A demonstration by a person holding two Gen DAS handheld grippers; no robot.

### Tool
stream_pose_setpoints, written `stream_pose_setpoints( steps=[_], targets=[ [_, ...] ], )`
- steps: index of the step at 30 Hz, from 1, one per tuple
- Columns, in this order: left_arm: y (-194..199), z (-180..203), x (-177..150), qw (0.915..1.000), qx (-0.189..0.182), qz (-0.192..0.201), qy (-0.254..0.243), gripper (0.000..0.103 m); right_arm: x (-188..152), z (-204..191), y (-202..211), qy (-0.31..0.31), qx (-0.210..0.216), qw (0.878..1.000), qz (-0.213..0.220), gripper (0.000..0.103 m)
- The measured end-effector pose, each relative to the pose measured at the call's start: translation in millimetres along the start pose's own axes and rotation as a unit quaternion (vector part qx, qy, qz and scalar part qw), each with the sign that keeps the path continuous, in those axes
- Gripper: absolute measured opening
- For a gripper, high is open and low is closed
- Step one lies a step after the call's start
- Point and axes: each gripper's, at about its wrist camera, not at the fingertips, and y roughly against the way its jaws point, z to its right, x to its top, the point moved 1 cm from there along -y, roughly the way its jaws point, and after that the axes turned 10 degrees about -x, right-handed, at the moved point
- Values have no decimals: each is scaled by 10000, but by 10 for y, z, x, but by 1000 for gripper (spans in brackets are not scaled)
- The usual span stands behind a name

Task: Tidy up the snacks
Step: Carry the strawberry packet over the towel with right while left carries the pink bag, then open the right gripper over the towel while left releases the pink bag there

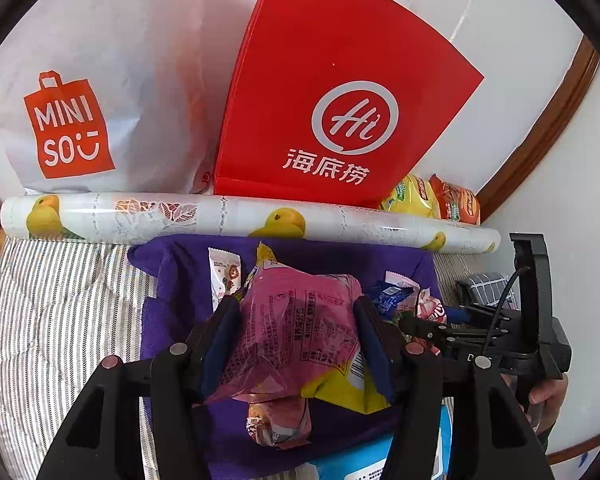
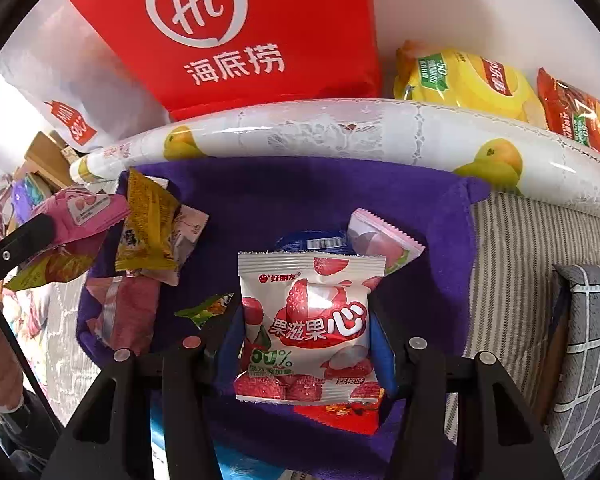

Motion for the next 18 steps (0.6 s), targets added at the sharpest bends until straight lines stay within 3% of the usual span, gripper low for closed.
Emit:
stream_pose_setpoints(
  steps=[4, 8, 14, 18],
  targets=[
    [-47, -8, -12, 9999, -72, -71, 29, 57, -15, 10, -3, 57, 26, 10000, -62, 56],
    [-109, 5, -24, 9998, -141, -154, 26, 57, -23, 35, 84, 91, -52, 9999, 107, 66],
    [-175, 123, -69, 9988, -403, -272, -50, 57, -23, 53, 344, 110, -132, 9988, 449, 66],
    [-243, 190, -119, 9986, -379, -370, -72, 57, -27, 110, 510, 14, -146, 9978, 651, 66]
  ],
)
